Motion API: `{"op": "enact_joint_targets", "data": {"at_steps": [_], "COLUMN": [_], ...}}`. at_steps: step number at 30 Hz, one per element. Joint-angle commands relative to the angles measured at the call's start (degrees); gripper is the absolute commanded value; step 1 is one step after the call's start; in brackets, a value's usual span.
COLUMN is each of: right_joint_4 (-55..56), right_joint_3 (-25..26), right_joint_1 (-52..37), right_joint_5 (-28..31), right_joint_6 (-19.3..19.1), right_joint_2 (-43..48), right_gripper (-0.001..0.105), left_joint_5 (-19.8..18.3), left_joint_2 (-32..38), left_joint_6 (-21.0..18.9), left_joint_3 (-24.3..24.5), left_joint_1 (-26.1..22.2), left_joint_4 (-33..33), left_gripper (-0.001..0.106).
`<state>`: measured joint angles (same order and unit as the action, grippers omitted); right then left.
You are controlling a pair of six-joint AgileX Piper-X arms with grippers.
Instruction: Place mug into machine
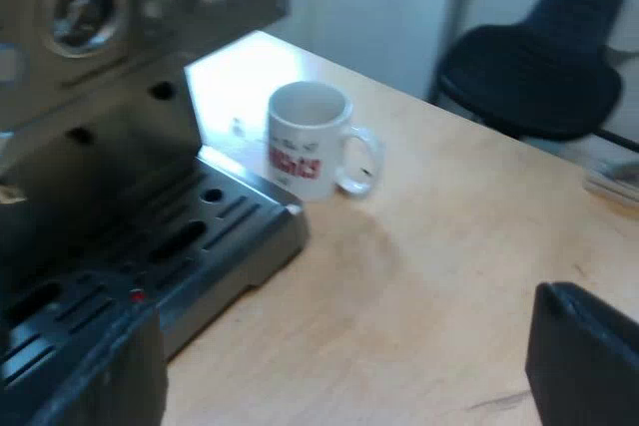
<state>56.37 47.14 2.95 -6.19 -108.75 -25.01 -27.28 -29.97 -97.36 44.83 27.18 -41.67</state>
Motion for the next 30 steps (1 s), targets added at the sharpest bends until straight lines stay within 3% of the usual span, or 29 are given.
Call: {"op": "enact_joint_targets", "data": {"at_steps": [1,10,12,18,30], "right_joint_4": [-0.9,-0.9,-1.3,-5.4,-21.7], "right_joint_3": [0.5,-2.7,-4.1,-8.7,-21.5], "right_joint_1": [0.1,0.1,0.1,0.1,0.1], "right_joint_5": [-0.5,-0.5,-0.5,-0.6,-2.3], "right_joint_6": [-0.8,-0.8,-0.8,-1.0,-1.2], "right_joint_2": [-1.4,-6.9,-7.9,-8.3,-8.3], "right_gripper": [0.079,0.079,0.079,0.079,0.079], "left_joint_5": [-0.5,0.1,3.0,7.1,7.4], "left_joint_2": [-2.1,-11.9,-13.9,-17.4,-19.5], "left_joint_6": [-0.3,-0.3,-0.3,-0.3,-1.9], "left_joint_3": [0.4,0.4,0.4,0.4,0.4], "left_joint_1": [2.2,9.5,10.4,10.6,10.6], "left_joint_4": [2.4,5.9,6.2,7.0,10.3], "left_gripper": [0.081,0.081,0.081,0.081,0.081]}}
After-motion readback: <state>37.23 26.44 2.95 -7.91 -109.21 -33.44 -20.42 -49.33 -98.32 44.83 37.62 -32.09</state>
